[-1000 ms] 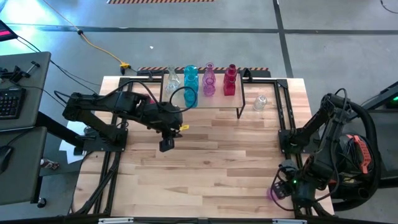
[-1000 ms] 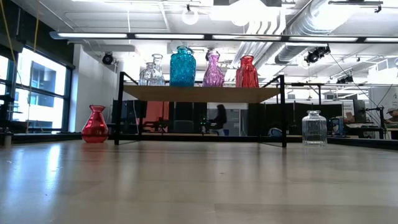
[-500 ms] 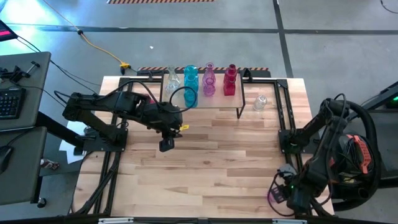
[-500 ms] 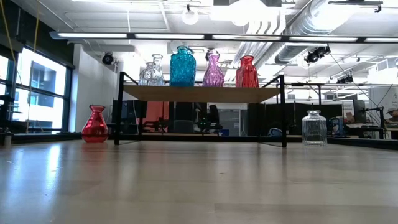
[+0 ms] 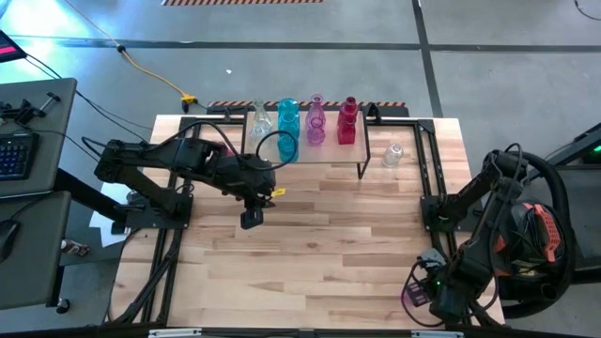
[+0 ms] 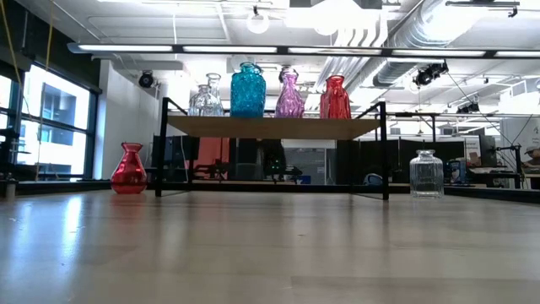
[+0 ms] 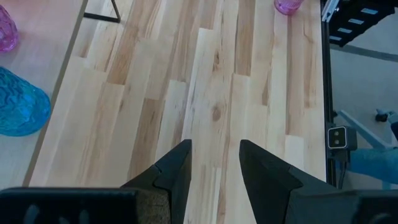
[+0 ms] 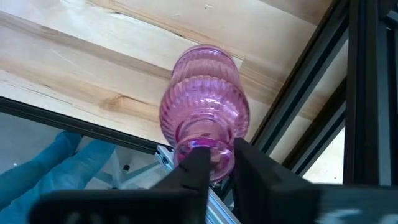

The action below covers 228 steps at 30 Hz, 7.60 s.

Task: Sort vases onto shelf
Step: Put the purple flower vase on the shelf aligned with the other purple flower vases

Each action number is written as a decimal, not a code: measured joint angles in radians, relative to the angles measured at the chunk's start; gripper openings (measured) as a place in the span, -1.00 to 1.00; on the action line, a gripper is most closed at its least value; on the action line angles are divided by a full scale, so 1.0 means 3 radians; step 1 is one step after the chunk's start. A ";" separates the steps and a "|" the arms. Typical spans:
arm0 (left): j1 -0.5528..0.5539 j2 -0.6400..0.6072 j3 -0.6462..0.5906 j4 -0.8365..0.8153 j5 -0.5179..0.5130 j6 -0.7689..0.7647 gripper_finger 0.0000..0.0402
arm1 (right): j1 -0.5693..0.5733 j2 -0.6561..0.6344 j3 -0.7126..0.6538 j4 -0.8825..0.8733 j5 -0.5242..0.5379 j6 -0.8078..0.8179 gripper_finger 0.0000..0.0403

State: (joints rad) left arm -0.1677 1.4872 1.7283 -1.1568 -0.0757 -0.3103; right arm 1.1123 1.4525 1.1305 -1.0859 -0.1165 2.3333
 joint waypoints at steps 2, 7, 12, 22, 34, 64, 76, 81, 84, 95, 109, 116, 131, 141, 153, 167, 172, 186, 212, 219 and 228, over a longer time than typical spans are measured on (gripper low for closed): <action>0.0000 0.0000 0.0000 0.0000 0.0000 0.0000 -0.37 | 0.0001 0.0000 0.0000 -0.0010 -0.0005 -0.0001 -0.91; 0.0000 0.0000 0.0000 0.0006 -0.0020 0.0000 -0.37 | 0.0001 0.0000 0.0003 -0.0011 -0.0015 0.0018 -0.91; 0.0000 -0.0001 0.0000 0.0008 -0.0055 0.0000 -0.37 | -0.0038 -0.0006 0.0003 0.0002 -0.0024 0.0019 -0.97; 0.0000 -0.0001 0.0001 0.0075 -0.0064 0.0099 -0.37 | -0.0302 -0.0004 0.0260 -0.0098 0.0188 -0.0289 -0.98; 0.0000 0.0009 0.0004 0.0832 -0.0062 0.0320 -0.37 | -0.0912 -0.0006 0.0719 -0.0574 0.0407 -0.1375 -0.99; 0.0018 0.0819 0.0004 0.2088 -0.0044 0.0288 -0.37 | -0.2967 -0.0004 0.2237 -0.0959 0.0247 -0.5106 -0.99; 0.0106 0.0914 0.0002 0.2591 0.0064 0.0257 -0.37 | -0.3210 0.0192 0.2237 -0.0931 -0.0020 -0.5582 -0.99; 0.0103 0.0986 0.0000 0.2812 0.0065 0.0422 -0.37 | -0.3210 0.0247 0.2237 -0.0928 -0.0026 -0.5714 -0.99; 0.0109 0.1003 0.0001 0.2829 0.0082 0.0380 -0.37 | -0.3214 0.0248 0.2238 -0.0918 -0.0026 -0.5730 -0.99; 0.0223 0.1026 0.0001 0.2823 0.0172 0.0342 -0.33 | -0.3228 0.0249 0.2237 -0.0957 -0.0027 -0.5775 -0.99; 0.0278 0.1203 0.0000 0.2723 0.0358 0.0292 -0.09 | -0.3330 0.0249 0.2237 -0.0965 -0.0030 -0.5836 -0.99; 0.0277 0.1242 0.0003 0.2771 0.0308 0.0262 -0.08 | -0.3379 0.0249 0.2237 -0.0951 -0.0055 -0.5830 -0.99; 0.0272 0.1242 0.0003 0.2831 0.0372 0.0171 -0.08 | -0.3468 0.0248 0.2237 -0.0863 -0.0085 -0.5825 -0.99; 0.0256 0.1242 0.0003 0.2823 0.0361 0.0173 -0.08 | -0.3489 0.0248 0.2237 -0.0777 -0.0088 -0.5751 -0.99; 0.0217 0.1241 0.0009 0.2726 0.0140 0.0203 -0.12 | -0.3491 0.0253 0.2234 -0.0763 -0.0062 -0.5683 -0.99; 0.0186 0.1241 0.0006 0.2705 -0.0014 0.0404 -0.33 | -0.3493 0.0253 0.2234 -0.0765 -0.0076 -0.5671 -0.99; 0.0159 0.1241 0.0005 0.2709 -0.0047 0.0438 -0.33 | -0.3492 0.0252 0.2234 -0.0759 -0.0112 -0.5675 -0.95; 0.0160 0.1241 0.0004 0.2707 -0.0054 0.0483 -0.34 | -0.3491 0.0251 0.2234 -0.0748 -0.0113 -0.5608 -0.48; 0.0107 0.1208 0.0000 0.2335 -0.0084 0.0322 -0.41 | -0.3491 -0.0380 0.2243 -0.0532 -0.0163 -0.5581 -0.48; -0.0023 0.1001 0.0000 0.1995 -0.0727 0.0256 -0.41 | -0.3491 -0.0706 0.2243 -0.0326 -0.0139 -0.5539 -0.48; -0.0234 0.0804 0.0001 0.1680 -0.1612 -0.0099 -0.41 | -0.3491 -0.0937 0.2242 -0.0324 0.0207 -0.5798 -0.48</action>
State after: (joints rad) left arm -0.2377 1.7285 1.7287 -0.6529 -0.5592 -0.3401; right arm 0.0650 1.1712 1.8030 -1.1830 -0.0544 0.5937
